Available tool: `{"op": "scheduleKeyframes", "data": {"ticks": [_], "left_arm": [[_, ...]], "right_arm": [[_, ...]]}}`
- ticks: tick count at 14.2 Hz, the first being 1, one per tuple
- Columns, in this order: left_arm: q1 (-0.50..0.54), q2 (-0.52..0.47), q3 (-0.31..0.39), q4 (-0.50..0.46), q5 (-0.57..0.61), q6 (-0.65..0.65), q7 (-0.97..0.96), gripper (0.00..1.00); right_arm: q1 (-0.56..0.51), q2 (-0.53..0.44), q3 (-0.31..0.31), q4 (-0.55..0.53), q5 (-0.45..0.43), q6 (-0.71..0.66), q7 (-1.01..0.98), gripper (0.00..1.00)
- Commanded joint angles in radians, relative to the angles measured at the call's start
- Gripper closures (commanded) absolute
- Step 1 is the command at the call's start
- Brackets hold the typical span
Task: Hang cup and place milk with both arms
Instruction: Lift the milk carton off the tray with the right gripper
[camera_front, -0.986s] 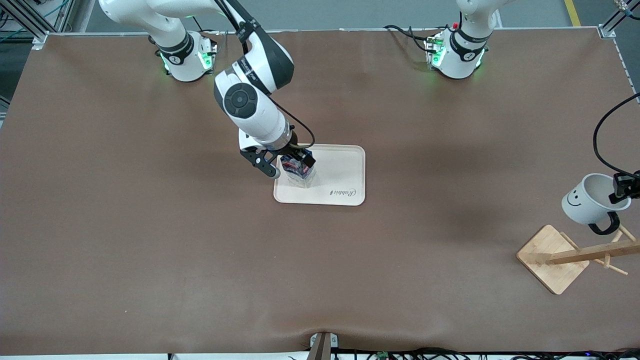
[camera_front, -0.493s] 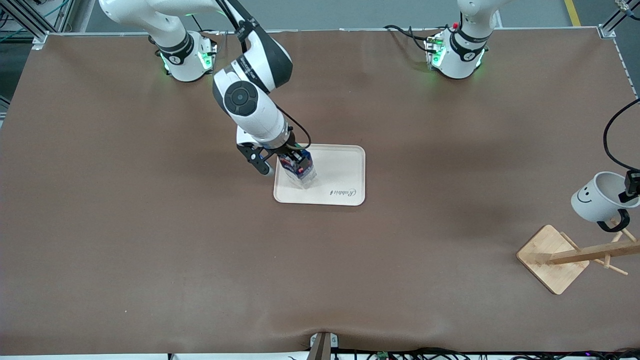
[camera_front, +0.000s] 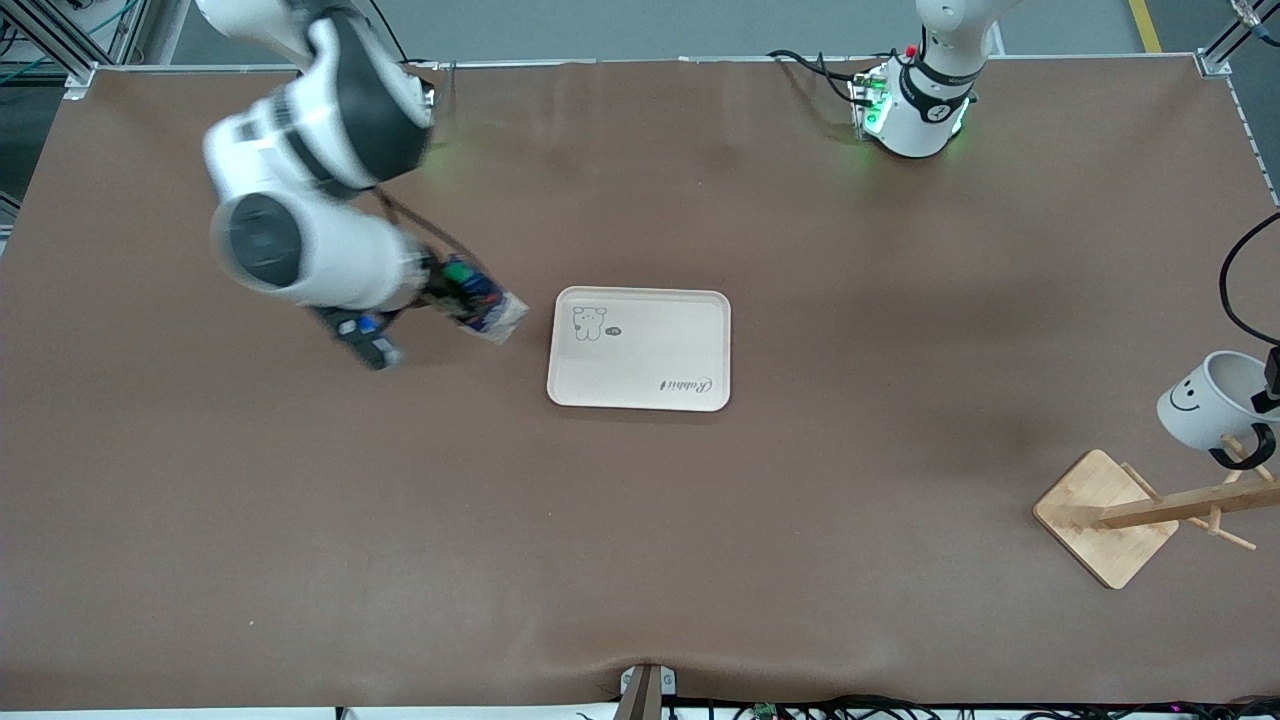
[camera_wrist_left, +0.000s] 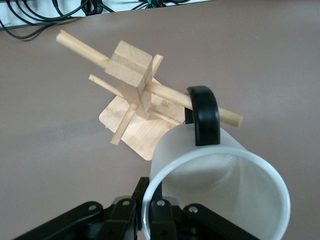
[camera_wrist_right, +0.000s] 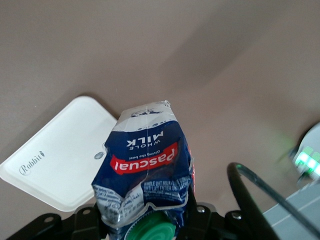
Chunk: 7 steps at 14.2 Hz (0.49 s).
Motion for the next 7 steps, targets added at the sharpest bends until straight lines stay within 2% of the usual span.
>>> {"op": "scheduleKeyframes", "data": {"ticks": [1, 2, 7], "left_arm": [[-0.007, 0.006, -0.010, 0.007, -0.009, 0.012, 0.003, 0.52], [-0.007, 0.007, -0.013, 0.007, -0.014, 0.012, 0.002, 0.01], [-0.028, 0.003, -0.017, -0.004, -0.014, -0.002, -0.084, 0.00]], "right_arm": [[-0.087, 0.012, 0.017, -0.006, -0.060, 0.007, -0.223, 1.00], [-0.110, 0.012, 0.017, -0.008, -0.109, 0.016, -0.283, 1.00], [-0.248, 0.004, 0.017, -0.057, -0.146, 0.015, -0.549, 1.00]]}}
